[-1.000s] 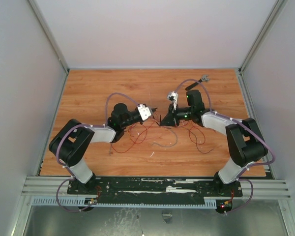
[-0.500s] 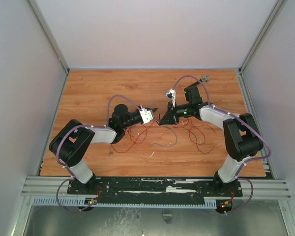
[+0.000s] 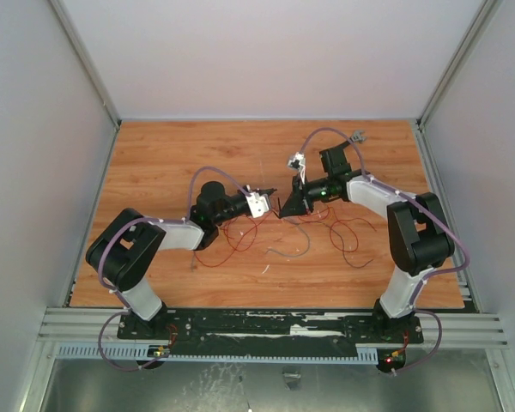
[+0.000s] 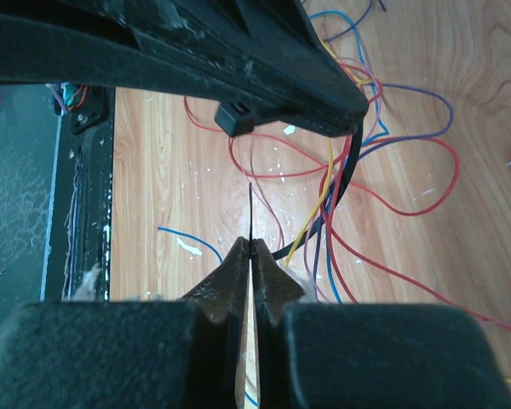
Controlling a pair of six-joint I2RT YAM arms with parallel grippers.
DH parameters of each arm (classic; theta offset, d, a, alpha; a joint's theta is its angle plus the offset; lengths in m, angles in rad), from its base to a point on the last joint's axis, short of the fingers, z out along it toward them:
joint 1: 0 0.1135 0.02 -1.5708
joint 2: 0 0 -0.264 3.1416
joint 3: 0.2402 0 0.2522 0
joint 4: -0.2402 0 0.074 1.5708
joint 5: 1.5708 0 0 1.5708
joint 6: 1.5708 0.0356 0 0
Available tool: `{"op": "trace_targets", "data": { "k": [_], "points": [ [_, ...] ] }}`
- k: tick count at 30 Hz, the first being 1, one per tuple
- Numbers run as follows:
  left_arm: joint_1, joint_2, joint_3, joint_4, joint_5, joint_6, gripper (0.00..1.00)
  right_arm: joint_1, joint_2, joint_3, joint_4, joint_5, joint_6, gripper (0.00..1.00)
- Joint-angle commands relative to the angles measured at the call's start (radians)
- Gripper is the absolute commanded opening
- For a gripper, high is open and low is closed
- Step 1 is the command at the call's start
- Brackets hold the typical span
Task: Zip-tie the wires
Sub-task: Tie the cable at the center of the board.
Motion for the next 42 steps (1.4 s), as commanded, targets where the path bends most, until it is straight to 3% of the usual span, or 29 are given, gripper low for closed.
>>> {"op": "trace_targets", "data": {
  "k": [1,24,42],
  "points": [
    [-0.007,0.005,0.022,-0.007,-0.012,0.046,0.0,-0.009,0.018,0.053,-0.077,-0.04,-0.055,0.0],
    [-0.013,0.018,0.005,0.046,-0.023,0.046,0.0,-0.01,0.081,0.165,-0.198,-0.097,-0.119,0.0],
    [-0.016,0.029,-0.007,0.075,-0.025,0.038,0.0,-0.017,0.088,0.191,-0.199,-0.069,-0.104,0.0]
  ]
}}
